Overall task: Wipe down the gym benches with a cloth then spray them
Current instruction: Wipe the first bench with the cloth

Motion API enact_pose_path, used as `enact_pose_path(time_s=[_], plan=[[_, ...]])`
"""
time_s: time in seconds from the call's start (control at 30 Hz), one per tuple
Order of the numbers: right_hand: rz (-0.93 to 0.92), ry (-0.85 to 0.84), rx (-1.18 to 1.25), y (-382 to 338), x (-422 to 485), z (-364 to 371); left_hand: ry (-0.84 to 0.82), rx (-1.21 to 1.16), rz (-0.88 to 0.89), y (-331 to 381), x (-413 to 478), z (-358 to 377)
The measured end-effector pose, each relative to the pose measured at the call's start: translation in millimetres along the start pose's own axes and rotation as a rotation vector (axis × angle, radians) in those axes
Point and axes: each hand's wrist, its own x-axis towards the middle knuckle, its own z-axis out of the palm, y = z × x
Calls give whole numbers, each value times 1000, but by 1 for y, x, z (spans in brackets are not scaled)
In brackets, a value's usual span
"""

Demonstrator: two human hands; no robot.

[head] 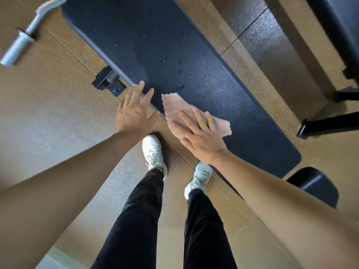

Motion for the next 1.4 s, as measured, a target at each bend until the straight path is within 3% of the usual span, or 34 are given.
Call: enact_pose_path(time_s=[0.1, 0.3, 0.43, 0.6, 0.73, 0.83, 0.93, 1.0, 1.23, 1.4], plan=[[-26, -61, -59, 31, 13, -16, -71, 12, -17, 1, 0, -7], [415, -48, 29, 74, 75, -64, -172, 17, 13, -3, 3, -22], [551, 8, 93, 69, 106, -73, -227, -21, 38, -11, 3, -26], [299, 10, 4, 15, 101, -51, -243, -159, 68, -26, 4, -27], [152, 18, 33, -22, 93, -38, -85, -322, 72, -51, 10, -36], [11, -12, 23, -27, 90, -33, 43, -301, 57, -66, 16, -43], [-74, -6, -13, -8, 95, -39, 52, -225, -10, -69, 27, -50], [-53, 11, -48, 11, 105, -48, 3, -173, -71, -66, 39, -52], [287, 114, 7, 69, 178, -91, -59, -93, -203, -59, 59, -58], [384, 161, 52, 53, 205, -96, -78, -165, -218, -61, 60, -64]])
